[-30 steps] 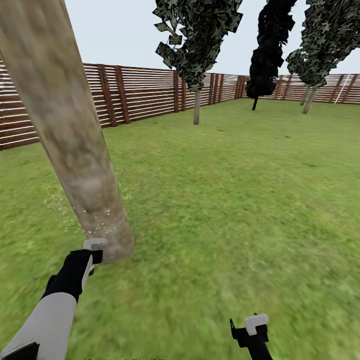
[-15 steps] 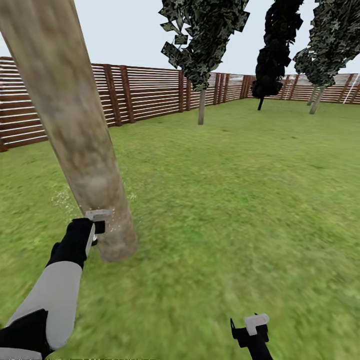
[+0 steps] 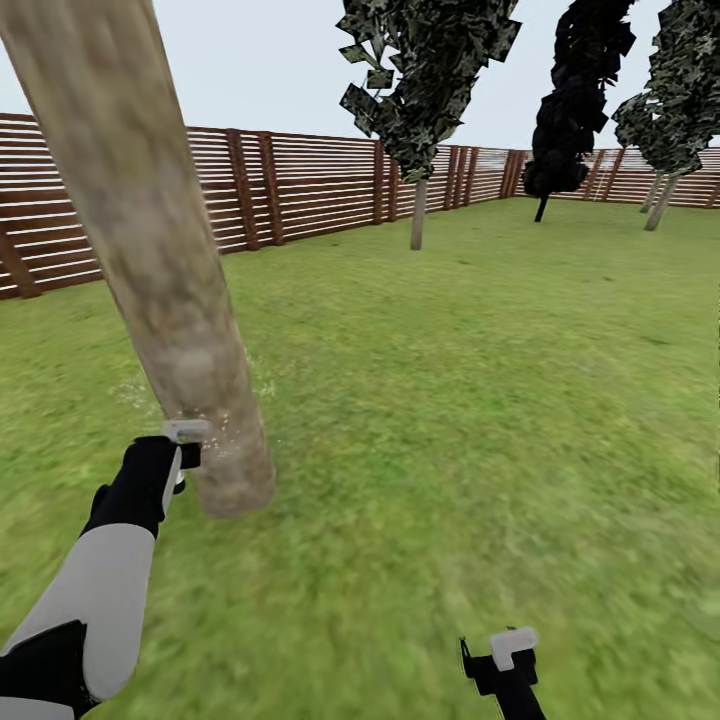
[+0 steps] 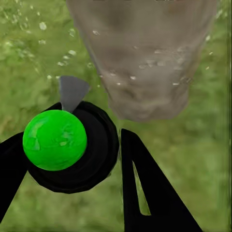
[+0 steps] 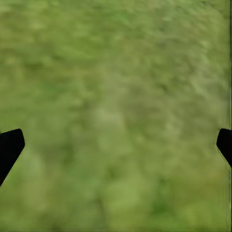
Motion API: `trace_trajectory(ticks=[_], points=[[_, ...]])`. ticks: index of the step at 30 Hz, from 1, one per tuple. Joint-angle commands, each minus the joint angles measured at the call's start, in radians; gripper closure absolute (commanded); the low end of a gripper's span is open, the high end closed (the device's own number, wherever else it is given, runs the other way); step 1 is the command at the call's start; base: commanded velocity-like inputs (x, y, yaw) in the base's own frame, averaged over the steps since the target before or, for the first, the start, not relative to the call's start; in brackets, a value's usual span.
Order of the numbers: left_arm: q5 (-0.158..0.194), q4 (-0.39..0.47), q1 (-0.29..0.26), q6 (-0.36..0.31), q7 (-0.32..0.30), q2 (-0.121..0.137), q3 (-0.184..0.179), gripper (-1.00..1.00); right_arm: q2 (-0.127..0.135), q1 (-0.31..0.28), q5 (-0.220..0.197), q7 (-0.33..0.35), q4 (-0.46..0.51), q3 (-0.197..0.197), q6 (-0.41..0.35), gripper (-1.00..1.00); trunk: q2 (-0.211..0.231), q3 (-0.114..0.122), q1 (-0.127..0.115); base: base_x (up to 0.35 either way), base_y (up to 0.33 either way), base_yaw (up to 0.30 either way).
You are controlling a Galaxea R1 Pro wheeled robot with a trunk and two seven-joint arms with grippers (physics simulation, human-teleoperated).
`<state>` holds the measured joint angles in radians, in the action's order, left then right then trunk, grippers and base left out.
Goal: In the garden, pick up the pesticide atomizer on the floor and spray pesticide onto both trees until each tree trunk is fully covered.
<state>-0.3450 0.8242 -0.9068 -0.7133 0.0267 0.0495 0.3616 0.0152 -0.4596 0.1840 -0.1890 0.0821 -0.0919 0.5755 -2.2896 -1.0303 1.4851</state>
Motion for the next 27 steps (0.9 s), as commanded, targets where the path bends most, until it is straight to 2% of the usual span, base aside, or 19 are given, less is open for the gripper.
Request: trace_trajectory(ticks=[1, 15, 24, 27], points=[[0.002, 0.001, -0.001, -0.005, 0.003, 0.0, 0.001, 1.0, 0.0, -0.001, 0.006, -0.01, -0.001, -0.008, 0.0, -1.0, 0.0, -0.001, 0.0, 0.058, -0.275, 0.0], [0.001, 0.001, -0.001, -0.005, 0.004, 0.002, 0.006, 1.0, 0.0, -0.001, 0.006, -0.01, -0.001, -0.008, 0.0, -1.0, 0.0, -0.001, 0.0, 0.145, -0.255, 0.005], [0.0, 0.001, 0.003, -0.003, 0.01, 0.0, 0.009, 1.0, -0.001, -0.001, 0.006, -0.01, -0.001, -0.008, 0.0, -1.0, 0.0, -0.001, 0.0, 0.179, -0.228, 0.252], [-0.001, 0.001, 0.006, -0.003, 0.01, 0.0, 0.007, 1.0, -0.001, -0.001, 0.006, -0.01, -0.001, -0.008, 0.0, -1.0, 0.0, -0.001, 0.0, 0.052, -0.262, 0.093]])
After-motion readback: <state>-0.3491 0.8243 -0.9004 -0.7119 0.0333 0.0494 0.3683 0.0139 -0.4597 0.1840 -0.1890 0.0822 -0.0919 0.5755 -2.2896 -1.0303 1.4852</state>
